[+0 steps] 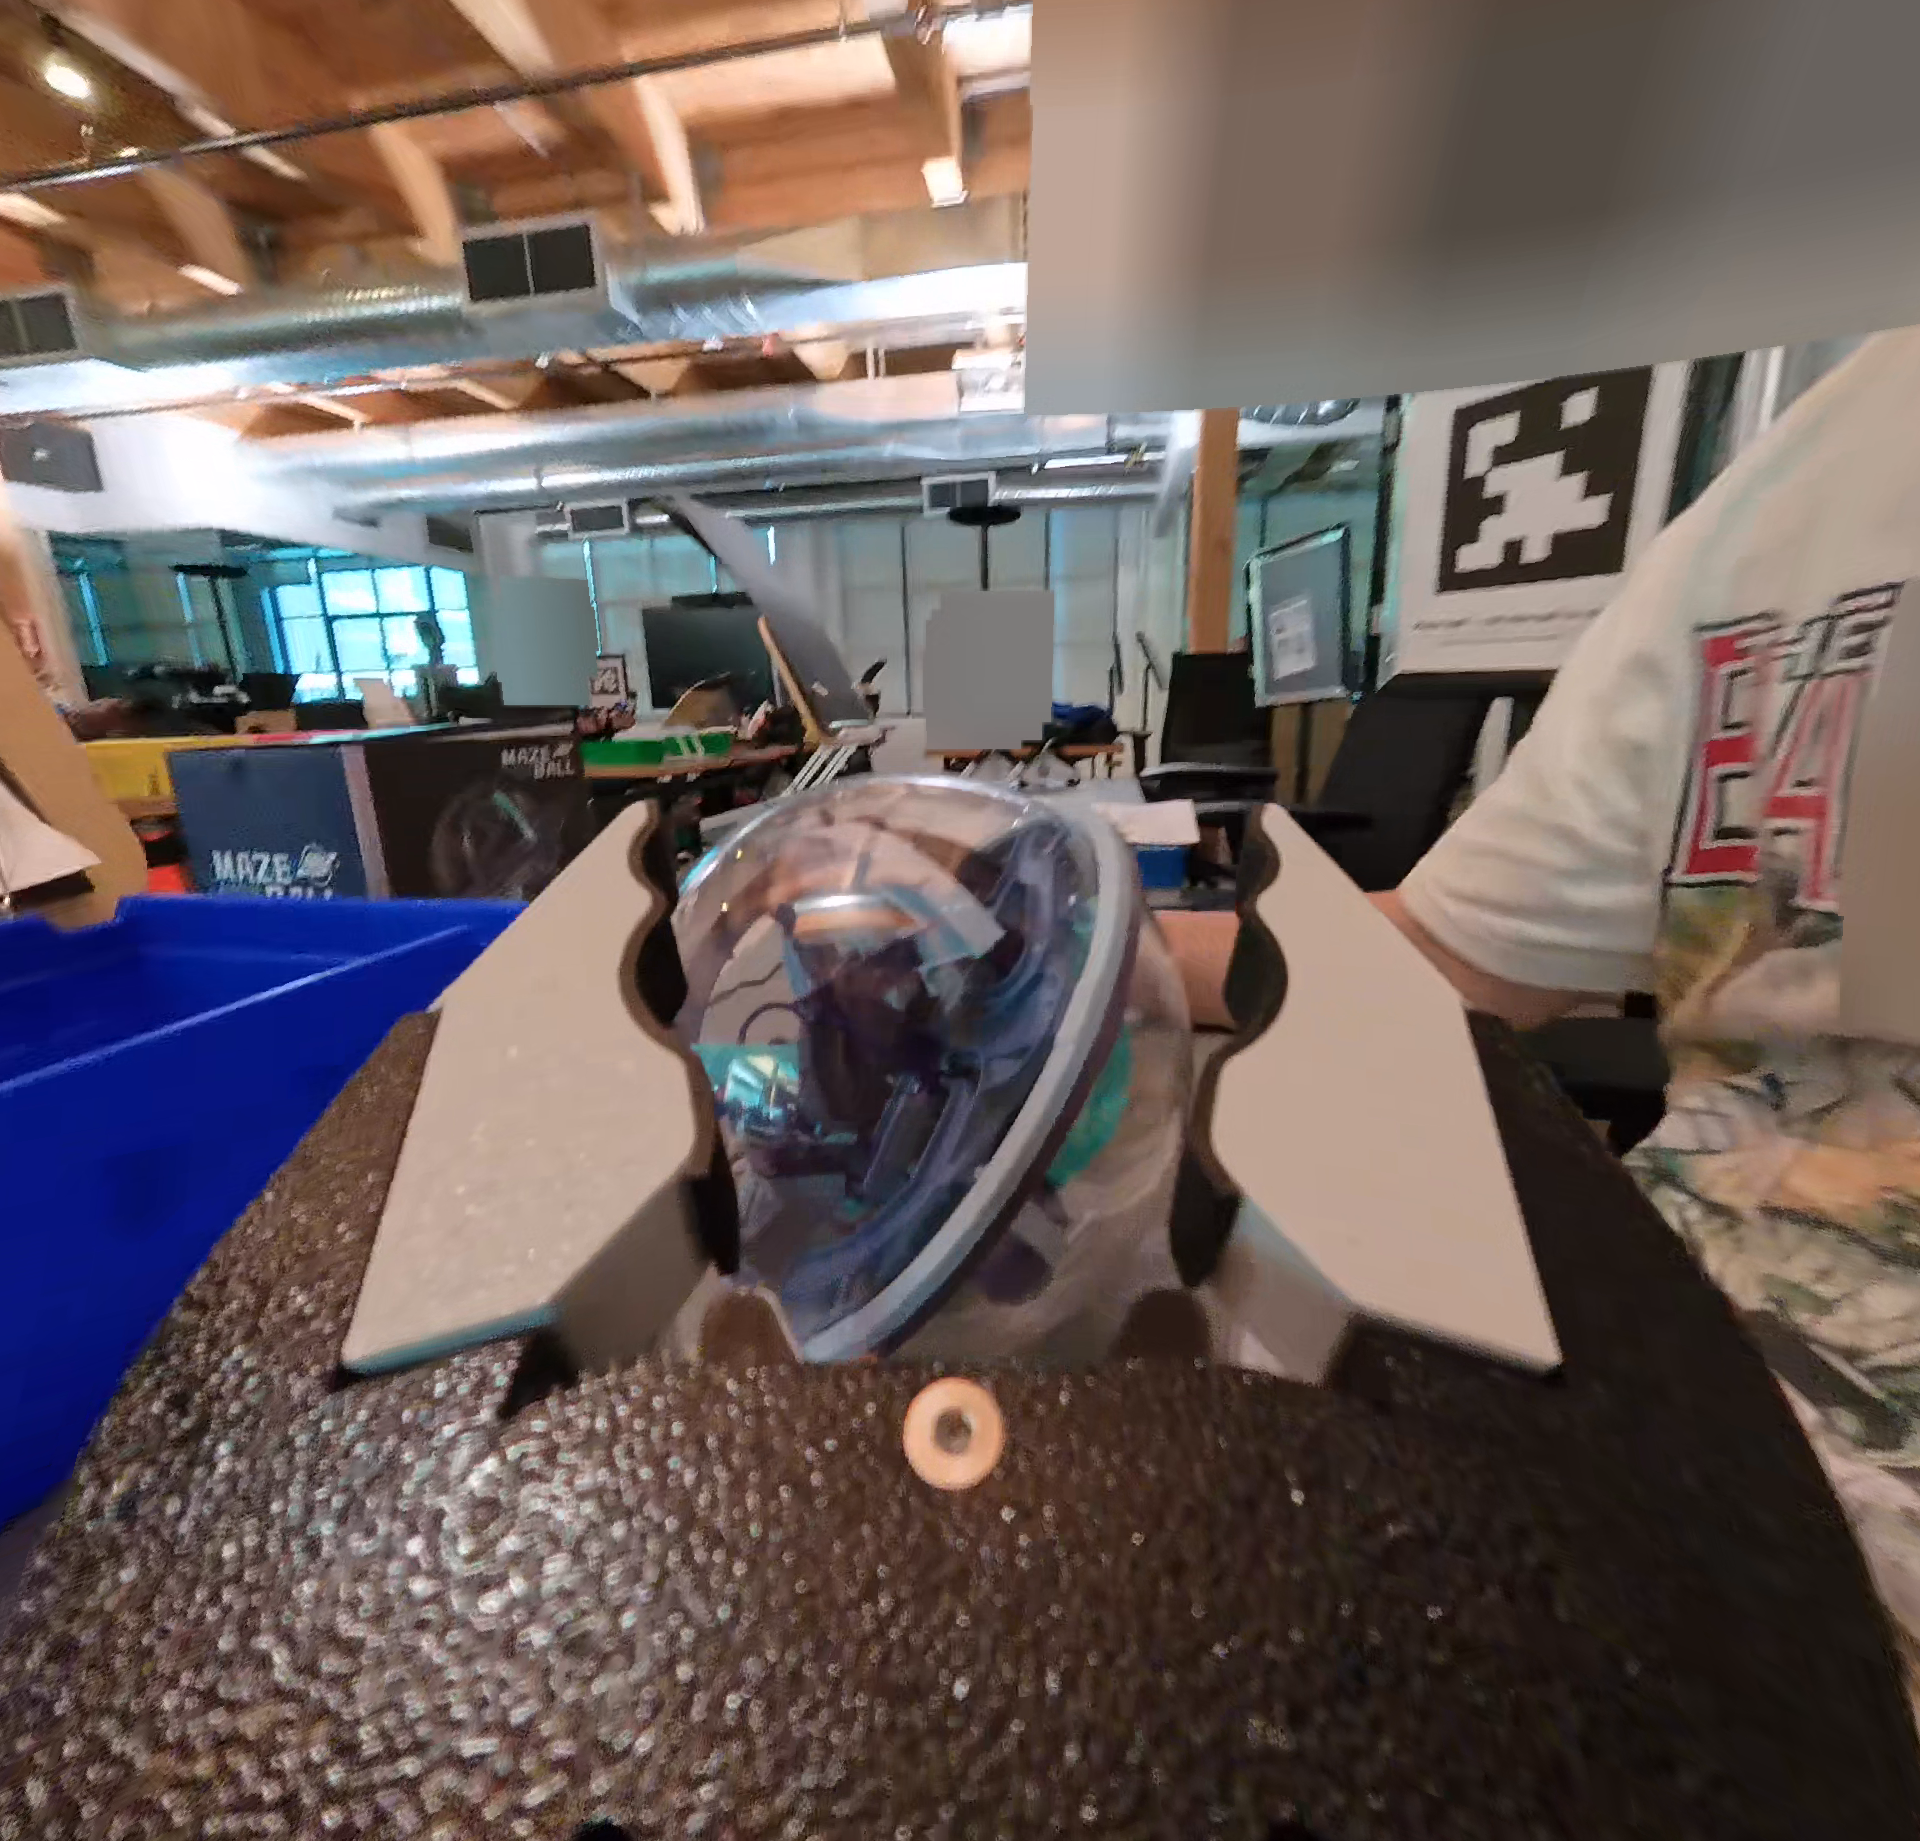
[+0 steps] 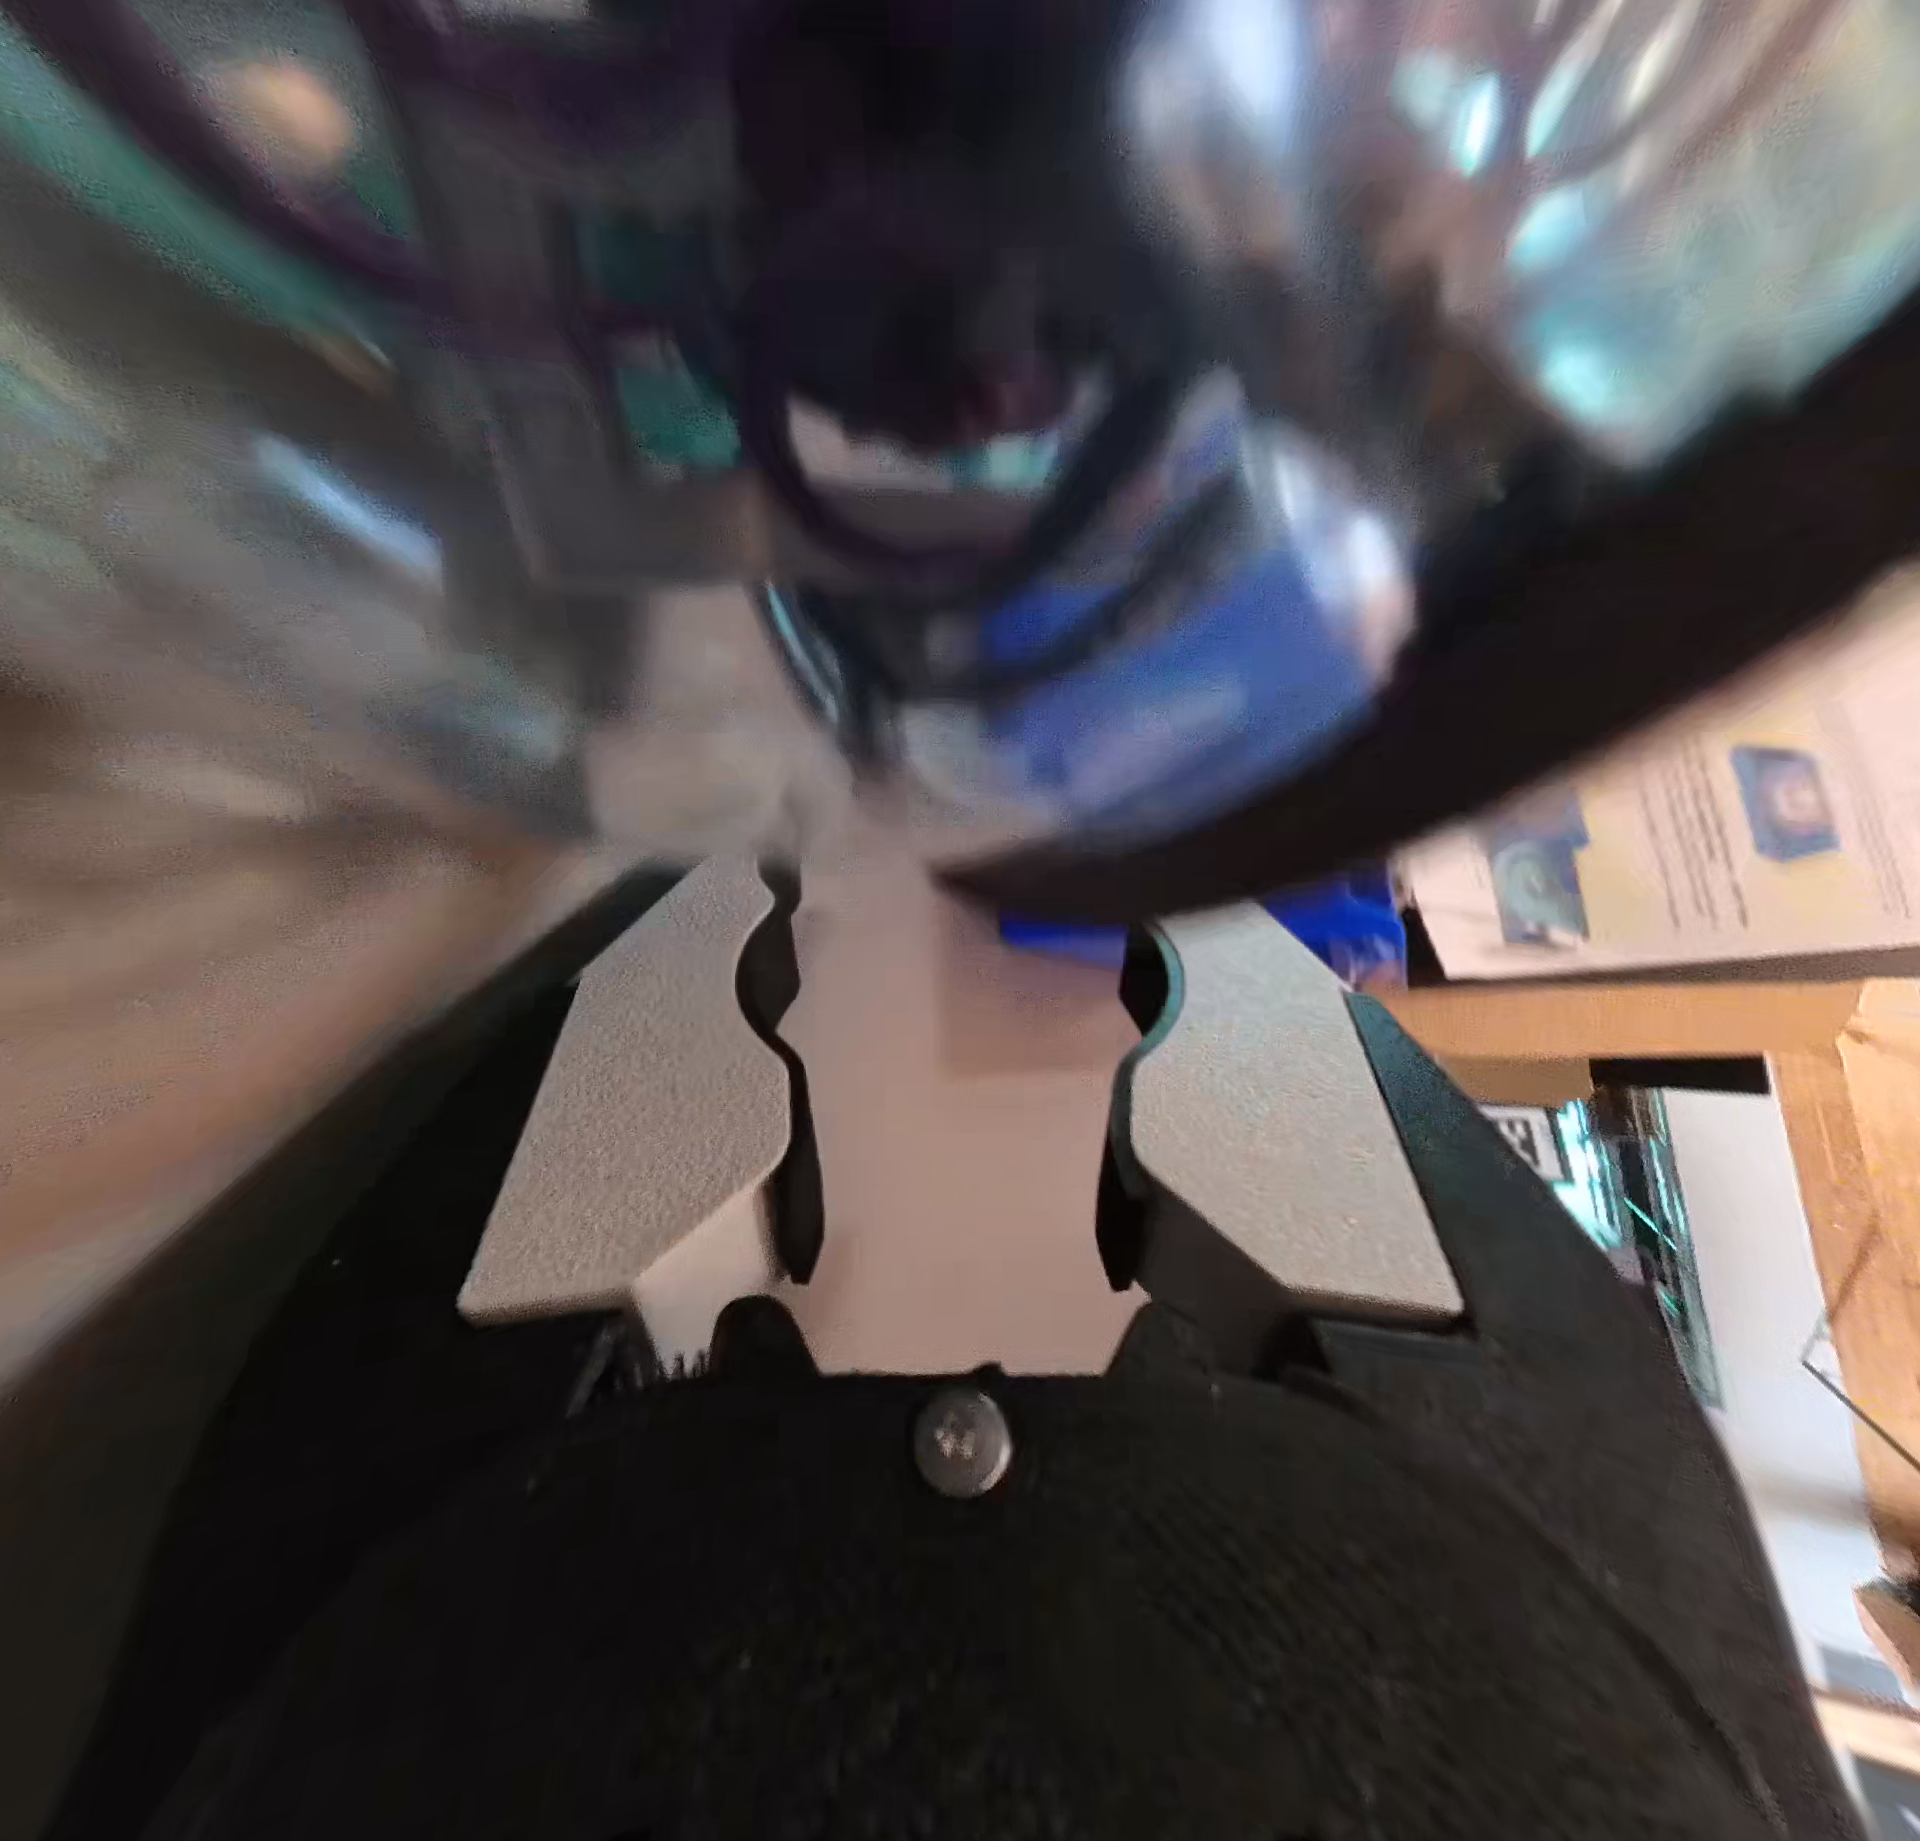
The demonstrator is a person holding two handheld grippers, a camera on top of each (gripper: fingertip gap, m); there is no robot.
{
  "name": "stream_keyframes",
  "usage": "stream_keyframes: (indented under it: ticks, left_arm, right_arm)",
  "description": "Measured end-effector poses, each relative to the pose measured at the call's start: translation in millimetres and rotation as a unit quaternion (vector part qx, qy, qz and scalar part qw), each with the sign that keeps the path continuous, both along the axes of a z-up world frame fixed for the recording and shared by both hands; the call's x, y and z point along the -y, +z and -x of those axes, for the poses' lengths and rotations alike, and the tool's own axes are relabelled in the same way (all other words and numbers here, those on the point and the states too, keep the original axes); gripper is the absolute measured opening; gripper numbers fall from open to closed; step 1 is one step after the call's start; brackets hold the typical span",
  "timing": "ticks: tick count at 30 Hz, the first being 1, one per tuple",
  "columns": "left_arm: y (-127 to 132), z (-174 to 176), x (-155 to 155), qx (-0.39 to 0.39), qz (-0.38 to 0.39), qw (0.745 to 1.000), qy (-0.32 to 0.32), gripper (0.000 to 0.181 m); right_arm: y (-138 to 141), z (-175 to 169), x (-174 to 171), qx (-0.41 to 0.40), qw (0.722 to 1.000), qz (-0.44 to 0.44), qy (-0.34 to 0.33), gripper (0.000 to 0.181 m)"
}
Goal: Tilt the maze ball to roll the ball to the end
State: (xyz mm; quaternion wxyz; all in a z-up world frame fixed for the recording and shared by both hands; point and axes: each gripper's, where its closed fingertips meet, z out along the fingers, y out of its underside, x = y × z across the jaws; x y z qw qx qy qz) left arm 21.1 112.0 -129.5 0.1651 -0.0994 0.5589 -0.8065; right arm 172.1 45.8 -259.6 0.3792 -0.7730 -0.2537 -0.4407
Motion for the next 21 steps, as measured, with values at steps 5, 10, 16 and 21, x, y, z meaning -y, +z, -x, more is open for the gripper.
stream_keyframes:
  ticks: [5, 10, 16, 21]
  left_arm:
    - [-33.6, 0.4, 5.8, 0.05, -0.209, 0.975, 0.056, 0.117]
    - [-55.2, -16.7, 40.8, 0.045, -0.289, 0.954, 0.057, 0.144]
    - [-50.3, -61.3, 50.1, -0.062, -0.158, 0.984, 0.051, 0.158]
    - [-34.9, -73.7, 40.8, -0.183, -0.056, 0.981, 0.036, 0.156]
  right_arm:
    - [2.7, -9.3, 55.4, -0.077, 0.995, 0.053, -0.038, 0.08]
    - [34.2, 83.5, 28.8, -0.313, 0.94, -0.027, 0.133, 0.121]
    - [23.7, 84.2, -13.5, -0.38, 0.914, -0.061, 0.127, 0.144]
    - [34.5, 90.1, -22.0, -0.47, 0.869, -0.096, 0.125, 0.147]
